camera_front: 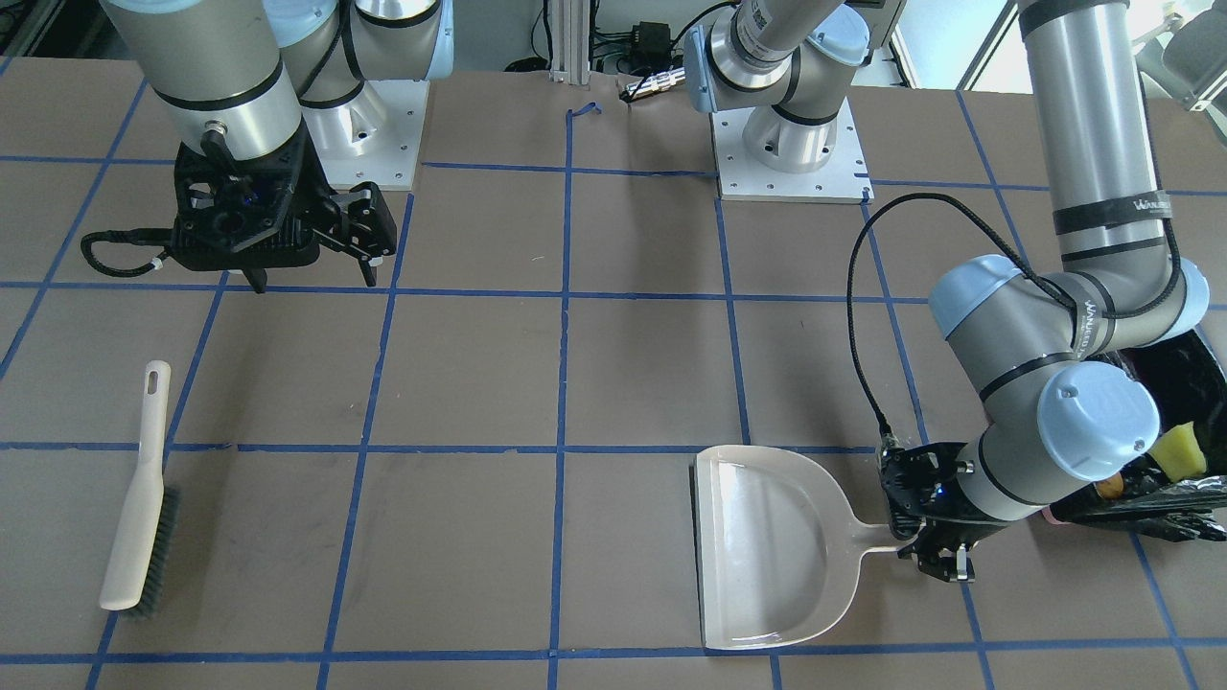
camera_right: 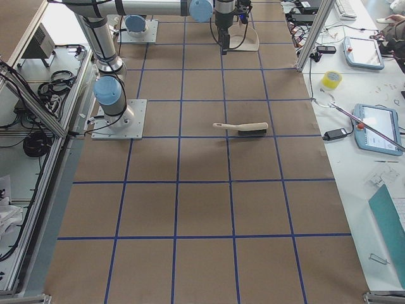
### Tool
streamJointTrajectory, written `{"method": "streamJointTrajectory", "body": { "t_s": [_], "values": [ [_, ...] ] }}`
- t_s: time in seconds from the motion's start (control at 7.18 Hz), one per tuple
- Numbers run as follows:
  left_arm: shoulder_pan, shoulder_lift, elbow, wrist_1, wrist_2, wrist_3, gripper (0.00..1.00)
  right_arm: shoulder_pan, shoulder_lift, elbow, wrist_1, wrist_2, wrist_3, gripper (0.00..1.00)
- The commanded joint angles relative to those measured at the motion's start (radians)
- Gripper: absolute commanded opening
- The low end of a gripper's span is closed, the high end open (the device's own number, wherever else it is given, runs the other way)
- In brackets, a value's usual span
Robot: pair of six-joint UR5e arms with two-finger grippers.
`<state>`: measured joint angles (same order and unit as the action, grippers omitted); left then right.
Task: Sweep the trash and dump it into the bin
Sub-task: 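Lower the empty dustpan with the left gripper while the right sets down the brush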
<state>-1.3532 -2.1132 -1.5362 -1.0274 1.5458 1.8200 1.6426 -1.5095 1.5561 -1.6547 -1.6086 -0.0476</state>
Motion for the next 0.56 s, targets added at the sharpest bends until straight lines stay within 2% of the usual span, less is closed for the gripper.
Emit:
{"method": "streamJointTrajectory", "body": {
  "t_s": [0.0, 0.14, 0.42],
  "values": [
    [-0.001, -0.001, -0.016, 0.012, -0.003, -0.013, 0.7, -0.003, -0.004, 0.007, 0.0, -0.004, -0.001, 1.0],
    [-0.001, 0.007, -0.016, 0.015, -0.009, -0.016, 0.84, -0.007, -0.003, 0.005, -0.011, -0.007, -0.001, 1.0],
    [-0.056, 0.083, -0.018, -0.002, 0.003, -0.168, 0.84, -0.009, -0.004, 0.005, -0.007, -0.008, 0.0, 1.0]
  ]
}}
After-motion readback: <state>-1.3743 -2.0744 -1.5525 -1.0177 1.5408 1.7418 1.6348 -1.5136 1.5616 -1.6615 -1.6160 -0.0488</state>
